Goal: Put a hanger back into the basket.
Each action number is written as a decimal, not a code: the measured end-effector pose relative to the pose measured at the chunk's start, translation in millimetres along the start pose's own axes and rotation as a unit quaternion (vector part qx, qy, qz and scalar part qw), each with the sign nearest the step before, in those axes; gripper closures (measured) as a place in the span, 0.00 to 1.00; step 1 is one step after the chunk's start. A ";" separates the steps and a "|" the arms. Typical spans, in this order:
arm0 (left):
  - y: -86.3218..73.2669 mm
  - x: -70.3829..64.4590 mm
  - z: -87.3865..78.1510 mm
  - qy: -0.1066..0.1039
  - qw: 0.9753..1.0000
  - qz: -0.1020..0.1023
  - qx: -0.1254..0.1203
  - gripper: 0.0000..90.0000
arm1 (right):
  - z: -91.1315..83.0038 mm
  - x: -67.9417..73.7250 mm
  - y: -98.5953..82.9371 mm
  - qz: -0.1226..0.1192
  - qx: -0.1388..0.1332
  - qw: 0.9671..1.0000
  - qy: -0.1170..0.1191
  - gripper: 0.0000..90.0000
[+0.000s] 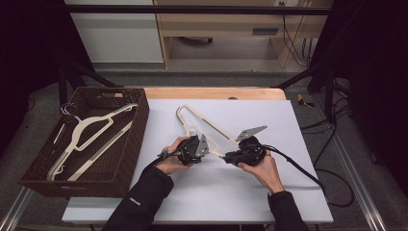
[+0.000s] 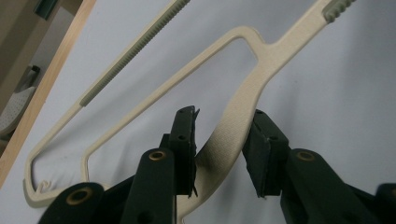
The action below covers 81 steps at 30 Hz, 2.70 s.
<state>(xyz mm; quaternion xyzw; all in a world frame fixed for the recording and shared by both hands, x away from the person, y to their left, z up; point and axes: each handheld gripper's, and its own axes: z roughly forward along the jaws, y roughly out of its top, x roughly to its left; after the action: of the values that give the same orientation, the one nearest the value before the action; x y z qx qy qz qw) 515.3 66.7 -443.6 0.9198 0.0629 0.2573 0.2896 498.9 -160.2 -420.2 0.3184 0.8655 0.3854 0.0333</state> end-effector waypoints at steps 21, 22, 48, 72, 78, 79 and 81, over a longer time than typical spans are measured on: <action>10.1 3.5 -20.0 -0.023 1.000 -0.004 -0.013 0.66 | 11.4 9.2 3.0 -0.057 0.024 0.998 -0.026 0.88; 10.1 5.2 -24.1 -0.021 1.000 -0.012 -0.017 0.60 | 9.7 9.1 2.9 -0.055 0.027 0.998 -0.020 0.88; -24.6 24.2 -154.3 0.017 0.996 -0.054 -0.063 0.19 | -49.1 4.6 2.9 -0.035 -0.034 0.998 0.051 0.89; -31.0 17.9 -151.5 0.034 0.999 0.008 -0.032 0.28 | -71.6 32.1 18.4 -0.083 -0.055 0.991 0.091 0.89; -26.9 16.2 -149.2 0.052 0.998 0.024 -0.037 0.38 | -69.1 40.9 22.6 -0.093 -0.054 0.989 0.105 0.89; -26.8 15.6 -148.4 0.054 0.998 0.026 -0.037 0.39 | -68.9 41.6 23.0 -0.094 -0.052 0.988 0.107 0.89; -26.5 14.6 -147.2 0.056 0.997 0.034 -0.035 0.43 | -68.1 42.7 24.0 -0.095 -0.053 0.988 0.113 0.89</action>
<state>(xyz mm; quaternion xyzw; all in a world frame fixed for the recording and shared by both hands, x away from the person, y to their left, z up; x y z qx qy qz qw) 453.7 166.1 -349.1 0.8948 0.0385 0.3200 0.3090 457.0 -167.6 -348.0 0.1867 0.8683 0.4594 -0.0110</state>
